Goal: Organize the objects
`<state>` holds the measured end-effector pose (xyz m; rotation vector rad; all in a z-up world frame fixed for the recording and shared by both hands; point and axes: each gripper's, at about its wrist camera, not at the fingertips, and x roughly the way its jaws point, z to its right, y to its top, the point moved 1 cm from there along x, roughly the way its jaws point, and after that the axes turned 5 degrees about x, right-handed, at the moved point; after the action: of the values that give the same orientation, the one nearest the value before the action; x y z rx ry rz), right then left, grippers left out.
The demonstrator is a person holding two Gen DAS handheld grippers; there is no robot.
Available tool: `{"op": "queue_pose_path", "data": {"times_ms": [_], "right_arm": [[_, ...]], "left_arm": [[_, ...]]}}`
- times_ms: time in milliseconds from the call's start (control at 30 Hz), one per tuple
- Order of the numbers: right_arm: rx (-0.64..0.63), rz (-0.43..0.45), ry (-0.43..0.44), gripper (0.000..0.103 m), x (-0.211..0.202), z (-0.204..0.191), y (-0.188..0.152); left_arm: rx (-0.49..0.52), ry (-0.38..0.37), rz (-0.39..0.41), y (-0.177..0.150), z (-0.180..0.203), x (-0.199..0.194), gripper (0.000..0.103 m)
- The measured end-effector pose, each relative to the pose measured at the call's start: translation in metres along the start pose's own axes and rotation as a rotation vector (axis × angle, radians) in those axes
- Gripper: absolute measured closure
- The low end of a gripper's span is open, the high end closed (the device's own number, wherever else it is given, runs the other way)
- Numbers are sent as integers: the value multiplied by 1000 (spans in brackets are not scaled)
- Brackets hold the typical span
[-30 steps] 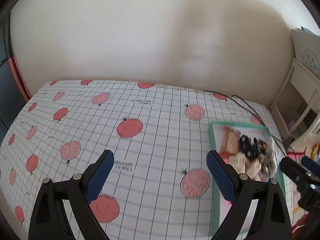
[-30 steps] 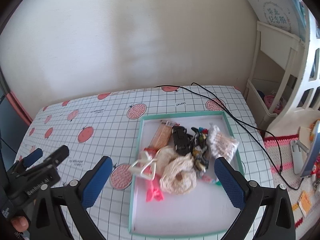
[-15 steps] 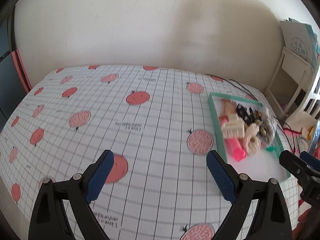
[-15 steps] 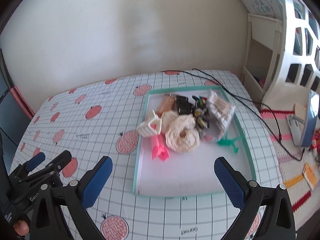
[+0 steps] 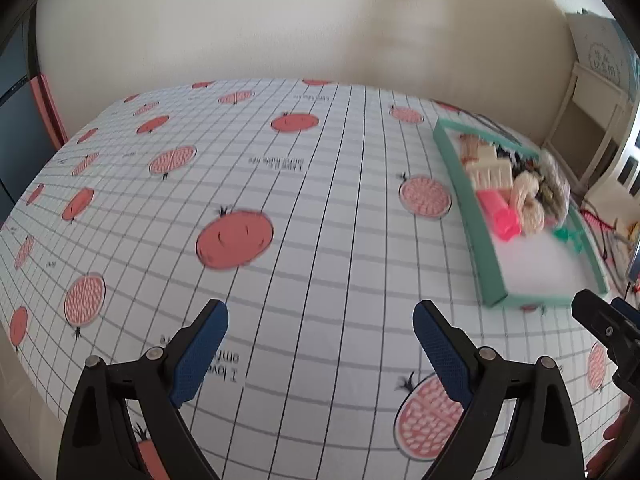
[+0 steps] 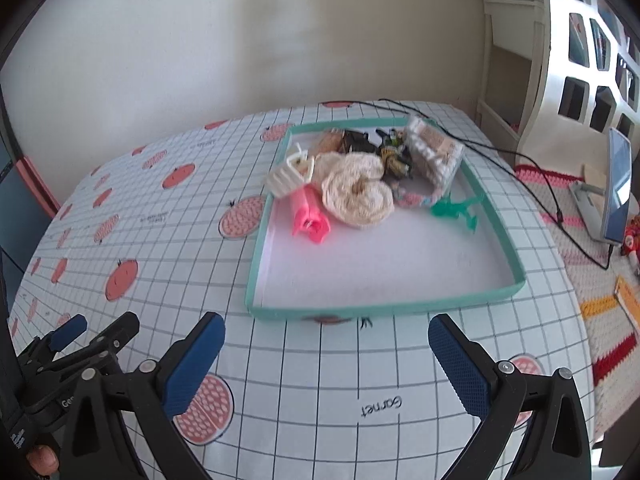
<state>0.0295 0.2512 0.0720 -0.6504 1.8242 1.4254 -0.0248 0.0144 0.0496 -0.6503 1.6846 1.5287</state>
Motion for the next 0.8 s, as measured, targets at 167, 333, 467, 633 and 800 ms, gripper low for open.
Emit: {"op": "queue_pose_path", "data": {"times_ms": [167, 333, 467, 633, 800], "right_arm": [[14, -27, -6, 0, 13, 2, -19], [13, -60, -35, 0, 27, 3, -33], [14, -70, -56, 0, 34, 5, -37], [13, -74, -82, 0, 40, 9, -40], [17, -78, -92, 0, 44, 12, -41]], "left_arm": [[31, 32, -18, -12, 4, 7, 9], [36, 52, -41, -19, 4, 16, 9], [41, 56, -57, -22, 3, 22, 9], [48, 62, -59, -24, 4, 25, 9], [41, 56, -69, -26, 2, 29, 9]]}}
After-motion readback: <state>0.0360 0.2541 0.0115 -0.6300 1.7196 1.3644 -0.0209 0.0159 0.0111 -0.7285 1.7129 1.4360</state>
